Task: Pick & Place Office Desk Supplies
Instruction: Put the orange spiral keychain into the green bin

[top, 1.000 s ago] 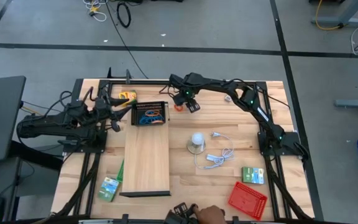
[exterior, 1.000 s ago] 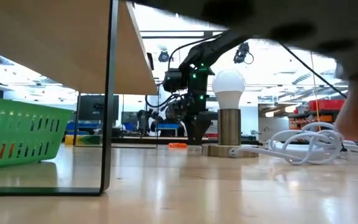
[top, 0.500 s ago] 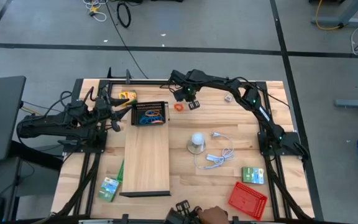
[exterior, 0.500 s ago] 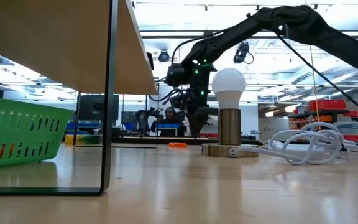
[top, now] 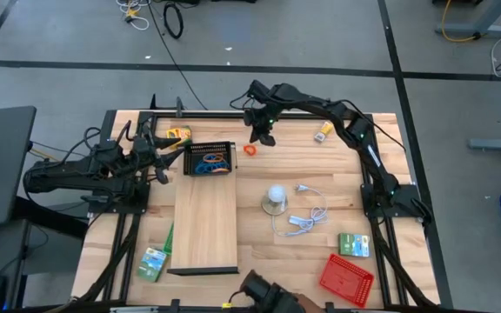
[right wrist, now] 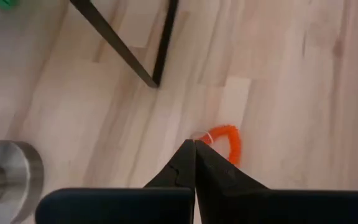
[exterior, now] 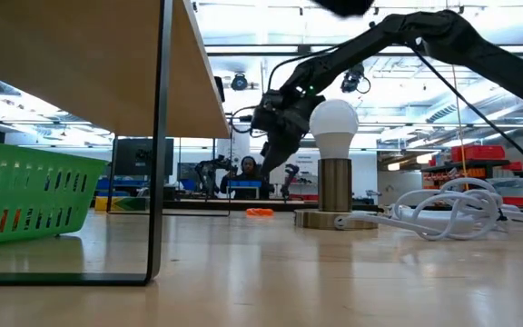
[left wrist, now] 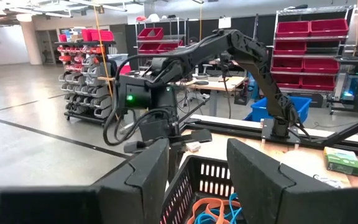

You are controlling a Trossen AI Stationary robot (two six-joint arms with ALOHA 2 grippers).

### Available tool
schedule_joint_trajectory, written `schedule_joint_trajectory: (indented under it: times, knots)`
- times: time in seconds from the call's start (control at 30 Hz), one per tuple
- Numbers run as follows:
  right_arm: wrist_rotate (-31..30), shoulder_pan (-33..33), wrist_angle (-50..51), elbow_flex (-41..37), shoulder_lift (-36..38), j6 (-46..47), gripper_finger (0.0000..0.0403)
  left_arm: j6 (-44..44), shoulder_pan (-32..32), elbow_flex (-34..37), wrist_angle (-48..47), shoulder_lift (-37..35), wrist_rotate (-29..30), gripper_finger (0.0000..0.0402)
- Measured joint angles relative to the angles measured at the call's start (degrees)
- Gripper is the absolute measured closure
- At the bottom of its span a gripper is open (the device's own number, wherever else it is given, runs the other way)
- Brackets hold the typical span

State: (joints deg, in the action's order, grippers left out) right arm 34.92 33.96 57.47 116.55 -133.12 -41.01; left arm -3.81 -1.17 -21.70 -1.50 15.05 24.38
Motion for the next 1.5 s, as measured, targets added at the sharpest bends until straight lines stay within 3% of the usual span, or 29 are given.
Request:
schedule_joint_trajectory:
  times: [0.1,0.37,0.5,0.67,0.83,0.97,1.13,1.5]
  knots:
    - [1.55,-0.07,-0.33,0.0,-1.07,-0.22,0.0401,0.37,0.0,0.01,0.02,0.0,0.0,0.0232]
    - [-5.42,-2.01,1.11,0.17,-2.18,-5.13,0.0402,1.39,0.02,-0.02,0.2,0.2,0.0,0.0232]
    - [-12.99,-2.18,4.2,0.09,-2.34,-8.19,0.0402,1.51,-0.01,0.01,0.19,0.34,0.0,0.0232]
    - [-27.0,-2.62,7.87,0.09,-2.41,-8.78,0.0403,1.61,0.0,0.0,0.09,0.35,0.0,0.0232]
    - [-33.19,-2.53,8.32,0.09,-1.12,-3.14,0.0403,2.92,0.0,0.0,0.04,1.31,-3.38,0.0232]
    - [-34.43,-3.79,5.86,0.07,1.59,0.03,0.0403,3.31,0.02,-0.02,-0.62,5.6,-6.4,0.0232]
    - [-33.02,-7.21,0.96,0.06,7.44,0.89,0.0403,1.07,0.0,-0.02,-1.61,10.72,0.07,0.0232]
    - [-31.97,-18.08,-6.11,0.08,26.27,5.28,0.0403,1.59,0.0,-6.76,-14.38,9.84,13.36,0.0232]
